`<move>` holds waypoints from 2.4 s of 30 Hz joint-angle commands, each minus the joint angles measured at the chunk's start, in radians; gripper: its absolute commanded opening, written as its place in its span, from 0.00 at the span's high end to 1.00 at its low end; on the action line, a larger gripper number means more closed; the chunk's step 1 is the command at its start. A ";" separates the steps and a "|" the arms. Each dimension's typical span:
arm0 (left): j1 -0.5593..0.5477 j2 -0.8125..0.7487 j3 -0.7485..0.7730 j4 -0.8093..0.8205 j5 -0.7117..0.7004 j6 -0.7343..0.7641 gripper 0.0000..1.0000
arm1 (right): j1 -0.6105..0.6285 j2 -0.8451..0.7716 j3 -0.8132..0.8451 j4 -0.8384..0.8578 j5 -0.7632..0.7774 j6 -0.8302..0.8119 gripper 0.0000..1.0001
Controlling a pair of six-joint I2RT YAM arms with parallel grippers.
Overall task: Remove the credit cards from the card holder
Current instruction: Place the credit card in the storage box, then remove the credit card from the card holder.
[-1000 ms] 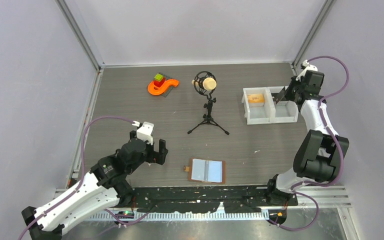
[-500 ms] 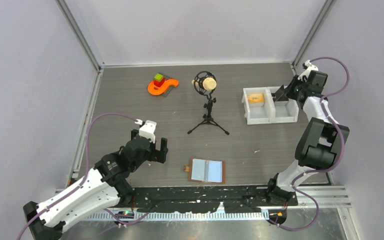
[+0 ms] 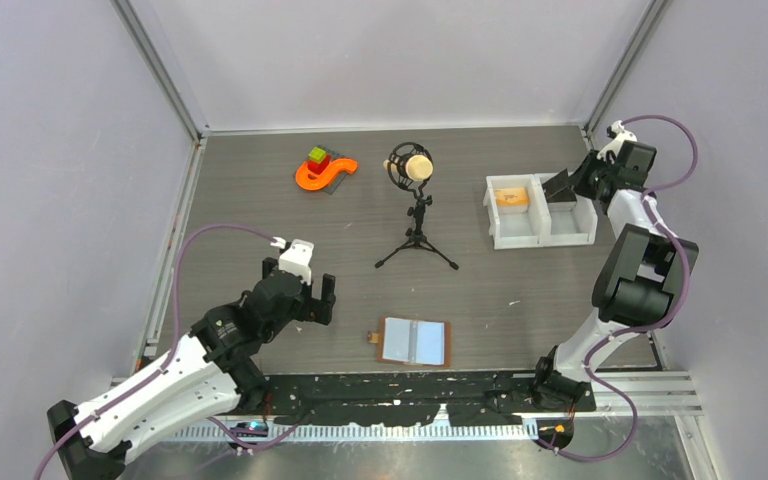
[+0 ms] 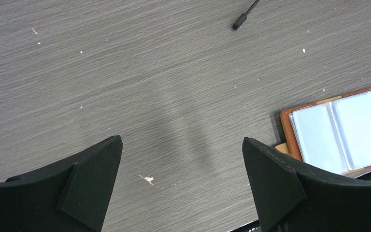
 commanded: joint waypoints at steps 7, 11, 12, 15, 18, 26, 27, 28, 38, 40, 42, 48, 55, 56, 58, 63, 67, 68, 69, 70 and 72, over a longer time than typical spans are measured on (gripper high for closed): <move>-0.002 -0.016 0.051 0.019 -0.028 -0.004 0.00 | -0.009 0.030 0.070 0.037 0.028 0.011 0.74; -0.002 -0.020 0.051 0.018 -0.028 -0.007 0.00 | -0.008 0.044 0.090 0.028 0.046 0.016 0.69; -0.002 -0.019 0.050 0.018 -0.027 -0.008 0.00 | -0.010 0.046 0.092 0.028 0.049 0.018 0.68; -0.002 -0.021 0.047 0.018 -0.030 -0.009 0.00 | -0.009 0.053 0.101 0.026 0.057 0.027 0.67; -0.002 -0.026 0.045 0.017 -0.034 -0.013 0.00 | -0.009 0.059 0.113 0.019 0.069 0.030 0.66; -0.002 -0.053 0.018 0.020 -0.023 -0.038 0.00 | -0.004 0.041 0.121 0.006 0.044 0.086 0.65; -0.002 -0.056 0.013 0.020 -0.013 -0.040 0.00 | -0.003 0.034 0.113 0.007 0.040 0.094 0.65; -0.002 -0.058 0.009 0.018 -0.006 -0.045 0.00 | 0.003 0.018 0.110 0.007 0.039 0.108 0.65; -0.002 0.009 -0.023 0.047 0.202 -0.124 0.01 | 0.129 -0.120 0.079 -0.126 0.075 0.211 0.65; -0.002 0.020 -0.047 0.094 0.243 -0.148 0.01 | 0.199 -0.148 0.069 -0.174 0.117 0.225 0.64; -0.002 0.024 -0.073 0.139 0.274 -0.172 0.04 | 0.241 -0.189 0.046 -0.212 0.158 0.247 0.62; -0.003 0.087 -0.127 0.261 0.359 -0.234 0.09 | 0.369 -0.351 -0.081 -0.301 0.255 0.307 0.61; -0.002 0.266 -0.185 0.493 0.511 -0.335 0.24 | 0.535 -0.601 -0.309 -0.314 0.310 0.331 0.61; -0.002 0.296 -0.193 0.531 0.528 -0.344 0.26 | 0.546 -0.653 -0.359 -0.311 0.307 0.340 0.61; -0.003 0.353 -0.203 0.593 0.561 -0.360 0.29 | 0.596 -0.724 -0.420 -0.307 0.290 0.358 0.61; -0.002 0.497 -0.230 0.782 0.618 -0.403 0.31 | 0.730 -0.857 -0.517 -0.306 0.271 0.411 0.61; -0.003 0.596 -0.231 0.870 0.659 -0.427 0.41 | 0.859 -0.895 -0.566 -0.300 0.294 0.454 0.61; -0.002 0.615 -0.233 0.895 0.676 -0.434 0.46 | 0.903 -0.898 -0.570 -0.303 0.302 0.460 0.61; -0.002 0.630 -0.234 0.922 0.691 -0.442 0.52 | 0.924 -0.903 -0.579 -0.302 0.315 0.472 0.61; -0.002 0.642 -0.237 0.942 0.701 -0.450 0.57 | 0.964 -0.905 -0.583 -0.304 0.327 0.476 0.61; -0.002 0.654 -0.248 0.980 0.714 -0.470 0.73 | 1.013 -0.912 -0.594 -0.307 0.345 0.495 0.61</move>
